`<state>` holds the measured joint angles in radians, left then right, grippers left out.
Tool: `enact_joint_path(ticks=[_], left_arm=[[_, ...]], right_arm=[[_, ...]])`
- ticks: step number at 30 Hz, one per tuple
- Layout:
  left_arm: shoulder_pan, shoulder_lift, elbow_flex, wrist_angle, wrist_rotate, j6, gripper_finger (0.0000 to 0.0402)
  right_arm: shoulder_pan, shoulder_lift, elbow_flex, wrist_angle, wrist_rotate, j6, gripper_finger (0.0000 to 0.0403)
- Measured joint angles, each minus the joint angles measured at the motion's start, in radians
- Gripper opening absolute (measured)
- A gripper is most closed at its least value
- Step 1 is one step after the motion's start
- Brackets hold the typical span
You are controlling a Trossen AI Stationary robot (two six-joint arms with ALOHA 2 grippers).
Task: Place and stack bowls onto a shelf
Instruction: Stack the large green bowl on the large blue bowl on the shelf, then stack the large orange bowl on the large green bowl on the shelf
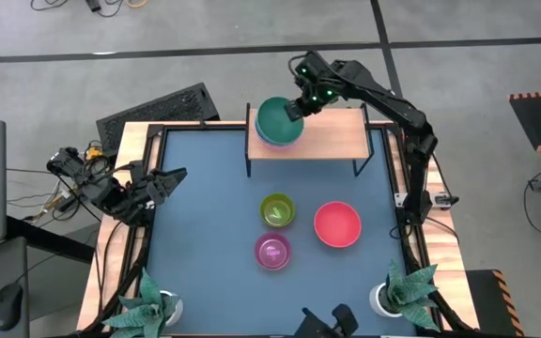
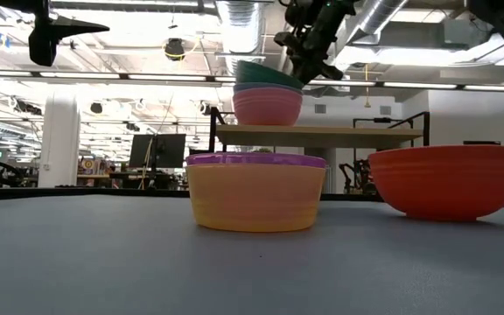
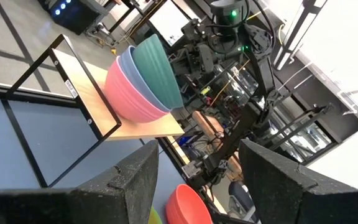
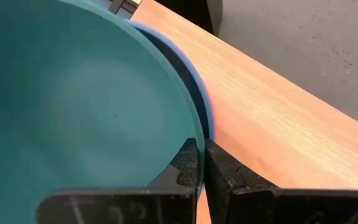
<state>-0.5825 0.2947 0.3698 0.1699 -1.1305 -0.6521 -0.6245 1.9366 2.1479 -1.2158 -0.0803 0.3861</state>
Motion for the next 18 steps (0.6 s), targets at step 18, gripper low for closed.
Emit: enact_joint_path(ticks=[18], left_arm=[[0.0,0.0,0.0,0.0,-0.001,-0.004,0.0209]], right_arm=[[-0.026,-0.056,0.0,0.08,0.063,-0.025,0.012]])
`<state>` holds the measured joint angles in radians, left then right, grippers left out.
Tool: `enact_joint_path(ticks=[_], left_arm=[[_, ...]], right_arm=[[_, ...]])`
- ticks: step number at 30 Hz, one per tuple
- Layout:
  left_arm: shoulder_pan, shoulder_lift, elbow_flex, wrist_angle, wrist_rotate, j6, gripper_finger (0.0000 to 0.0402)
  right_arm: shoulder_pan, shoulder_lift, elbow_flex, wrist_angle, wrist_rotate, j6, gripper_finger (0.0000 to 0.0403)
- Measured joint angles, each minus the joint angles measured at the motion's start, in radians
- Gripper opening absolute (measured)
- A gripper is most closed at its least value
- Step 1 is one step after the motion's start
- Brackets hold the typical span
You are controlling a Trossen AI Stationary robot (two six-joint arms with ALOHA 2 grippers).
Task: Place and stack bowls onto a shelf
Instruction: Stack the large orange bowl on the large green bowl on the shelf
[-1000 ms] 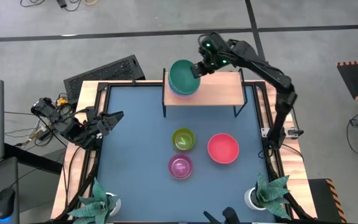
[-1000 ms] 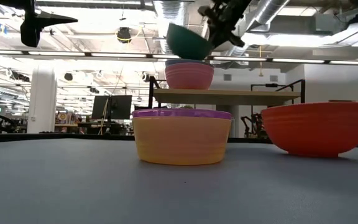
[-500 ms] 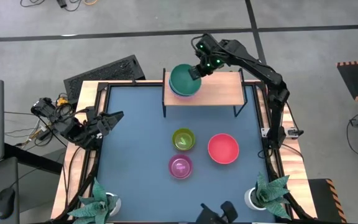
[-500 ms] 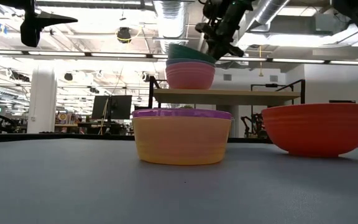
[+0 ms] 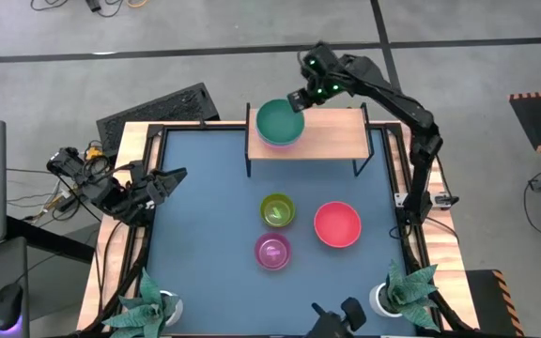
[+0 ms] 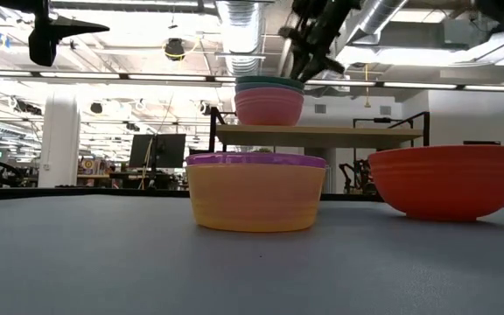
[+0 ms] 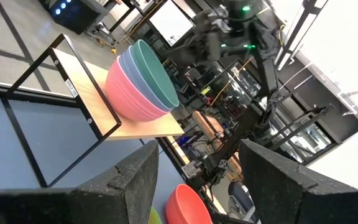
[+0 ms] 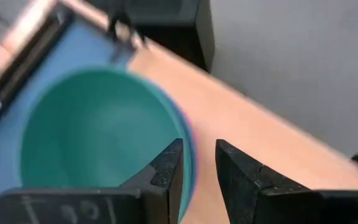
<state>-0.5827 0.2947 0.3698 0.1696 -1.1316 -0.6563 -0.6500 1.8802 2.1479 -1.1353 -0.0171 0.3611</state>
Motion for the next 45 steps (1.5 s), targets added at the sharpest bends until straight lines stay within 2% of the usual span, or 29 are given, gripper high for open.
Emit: enact_joint_path(ticks=[4,7,11,15,18,22,27,31,40,45], left_arm=[[0.0,0.0,0.0,-0.001,0.0,0.0,0.0209],[0.0,0.0,0.0,-0.001,-0.001,-0.001,0.0209],[0.0,0.0,0.0,-0.005,0.0,-0.003,0.0209],[0.0,0.0,0.0,-0.018,-0.003,-0.003,0.0209],[0.0,0.0,0.0,-0.024,-0.01,-0.003,0.0209],[0.0,0.0,0.0,-0.024,-0.03,-0.003,0.0209],[0.0,0.0,0.0,-0.024,-0.036,-0.003,0.0209],[0.0,0.0,0.0,-0.025,-0.035,-0.003,0.0209],[0.0,0.0,0.0,-0.025,-0.035,-0.003,0.0209],[0.0,0.0,0.0,-0.025,-0.035,-0.005,0.0209]], right_arm=[[0.021,-0.054,0.0,0.089,0.11,-0.078,0.012],[0.061,-0.105,0.0,0.063,0.12,-0.15,0.012],[0.116,-0.18,0.0,-0.162,0.123,-0.172,0.012],[0.188,-0.241,-0.06,-0.371,0.143,-0.084,0.012],[0.261,-0.297,-0.172,-0.424,0.19,-0.007,0.012],[0.338,-0.392,-0.39,-0.408,0.228,0.129,0.012],[0.432,-0.5,-0.678,-0.313,0.229,0.307,0.0121],[0.498,-0.553,-0.858,-0.25,0.224,0.409,0.0127],[0.574,-0.596,-1.136,-0.09,0.089,0.507,0.0193],[0.609,-0.587,-1.239,0.006,0.063,0.533,0.0219]])
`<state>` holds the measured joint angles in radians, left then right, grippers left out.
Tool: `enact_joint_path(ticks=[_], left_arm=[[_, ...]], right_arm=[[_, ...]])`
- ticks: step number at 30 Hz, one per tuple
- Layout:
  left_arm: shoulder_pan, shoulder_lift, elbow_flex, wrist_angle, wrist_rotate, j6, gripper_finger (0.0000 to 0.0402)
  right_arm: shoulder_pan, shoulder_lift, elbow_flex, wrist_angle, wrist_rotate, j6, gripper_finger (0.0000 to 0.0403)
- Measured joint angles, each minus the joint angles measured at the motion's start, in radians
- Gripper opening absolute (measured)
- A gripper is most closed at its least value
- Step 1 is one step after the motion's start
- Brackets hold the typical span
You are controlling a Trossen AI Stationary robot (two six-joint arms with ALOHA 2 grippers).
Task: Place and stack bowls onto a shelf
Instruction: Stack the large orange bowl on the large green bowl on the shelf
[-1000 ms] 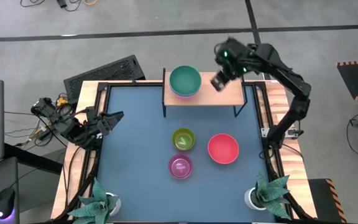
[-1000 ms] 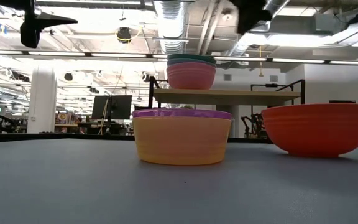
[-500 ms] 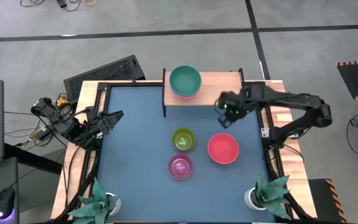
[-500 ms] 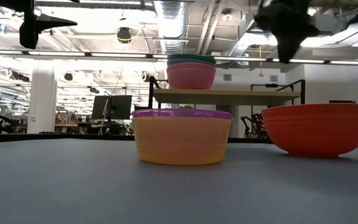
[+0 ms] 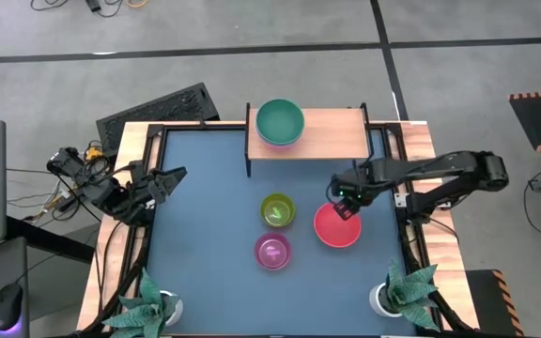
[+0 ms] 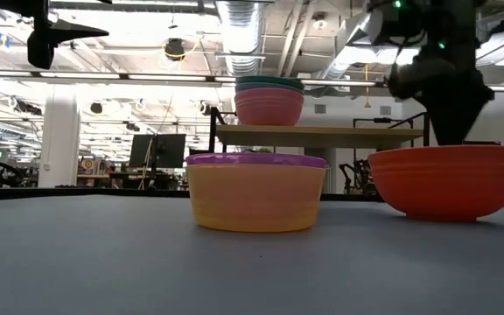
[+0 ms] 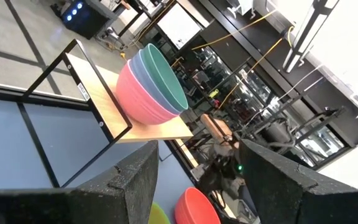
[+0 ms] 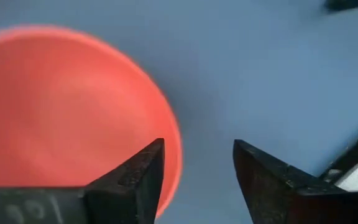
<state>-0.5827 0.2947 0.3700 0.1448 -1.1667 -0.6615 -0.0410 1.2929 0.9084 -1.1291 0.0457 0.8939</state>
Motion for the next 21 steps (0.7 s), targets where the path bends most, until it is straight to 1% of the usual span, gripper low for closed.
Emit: enact_joint_path(ticks=[6,9,11,13,17,18,21], left_arm=[[0.0,0.0,0.0,0.0,0.0,-0.005,0.0209],[0.0,0.0,0.0,0.0,0.0,-0.007,0.0209],[0.0,0.0,0.0,0.0,0.0,-0.007,0.0209],[0.0,0.0,0.0,-0.001,0.0,-0.007,0.0209],[0.0,0.0,0.0,-0.001,0.0,-0.008,0.0209],[0.0,0.0,0.0,-0.001,0.0,-0.008,0.0209],[0.0,0.0,0.0,-0.001,0.0,-0.009,0.0209]], right_arm=[[0.017,0.004,-0.105,0.126,-0.031,0.026,0.0214],[0.013,0.003,-0.116,0.143,-0.046,0.05,0.0196],[0.015,0.004,-0.116,0.146,-0.048,0.06,0.017],[0.015,0.003,-0.116,0.146,-0.049,0.077,0.0134],[0.012,0.003,-0.116,0.147,-0.057,0.101,0.0037],[0.01,0.002,-0.116,0.147,-0.058,0.103,0.0028],[-0.003,0.002,-0.116,0.149,-0.072,0.104,0.0029]])
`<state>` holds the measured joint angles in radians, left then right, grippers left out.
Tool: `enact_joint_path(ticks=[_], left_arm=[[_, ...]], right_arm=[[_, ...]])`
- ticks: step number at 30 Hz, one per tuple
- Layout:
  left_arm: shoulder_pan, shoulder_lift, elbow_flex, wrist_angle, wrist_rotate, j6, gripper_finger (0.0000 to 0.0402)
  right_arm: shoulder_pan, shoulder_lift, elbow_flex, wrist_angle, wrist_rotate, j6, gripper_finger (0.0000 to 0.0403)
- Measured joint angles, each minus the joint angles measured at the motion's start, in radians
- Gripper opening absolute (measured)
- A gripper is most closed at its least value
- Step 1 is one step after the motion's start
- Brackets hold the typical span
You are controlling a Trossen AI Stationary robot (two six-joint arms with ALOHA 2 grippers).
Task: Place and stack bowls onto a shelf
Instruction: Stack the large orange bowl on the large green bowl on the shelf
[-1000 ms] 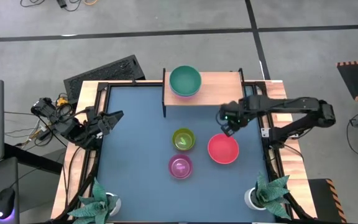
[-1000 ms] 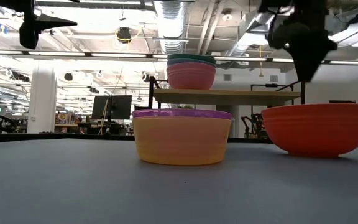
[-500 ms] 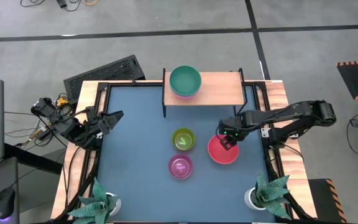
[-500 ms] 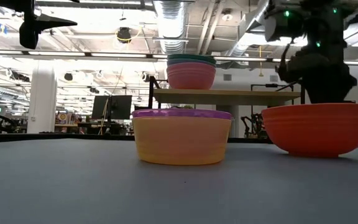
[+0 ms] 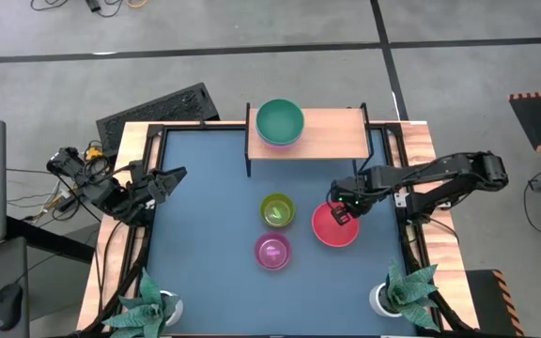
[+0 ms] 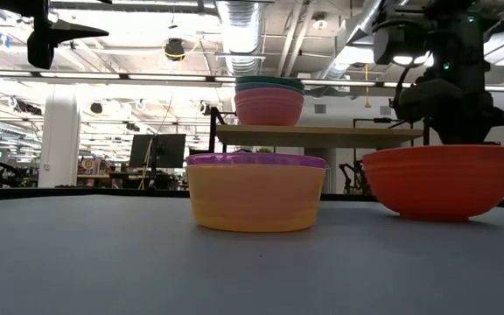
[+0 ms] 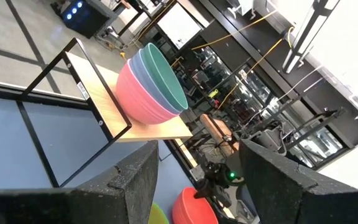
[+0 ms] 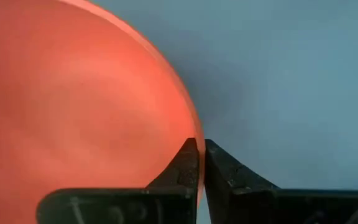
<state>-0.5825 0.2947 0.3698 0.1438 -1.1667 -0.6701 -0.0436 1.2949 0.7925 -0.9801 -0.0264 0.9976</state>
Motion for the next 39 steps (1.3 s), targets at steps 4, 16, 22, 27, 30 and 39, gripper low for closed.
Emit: enact_joint_path(ticks=[4,16,22,27,30,39], left_arm=[[0.0,0.0,0.0,-0.001,0.0,0.0,0.0209],[0.0,0.0,0.0,-0.001,0.0,0.0,0.0209],[0.0,0.0,0.0,-0.005,0.0,0.0,0.0209],[0.0,0.0,0.0,-0.005,0.0,0.0,0.0209],[0.0,0.0,0.0,-0.007,0.0,0.0,0.0209],[0.0,0.0,0.0,-0.008,0.0,0.0,0.0209]], right_arm=[[-0.012,-0.002,0.022,-0.006,-0.031,-0.003,0.0029],[-0.089,-0.02,0.472,-0.193,-0.055,-0.132,0.0029],[-0.209,0.025,0.712,-0.206,-0.036,-0.253,0.0029],[-0.308,0.114,0.893,-0.206,-0.021,-0.383,0.0029],[-0.365,0.185,0.99,-0.207,-0.021,-0.454,0.0029],[-0.474,0.419,1.232,-0.21,-0.019,-0.587,0.0029]])
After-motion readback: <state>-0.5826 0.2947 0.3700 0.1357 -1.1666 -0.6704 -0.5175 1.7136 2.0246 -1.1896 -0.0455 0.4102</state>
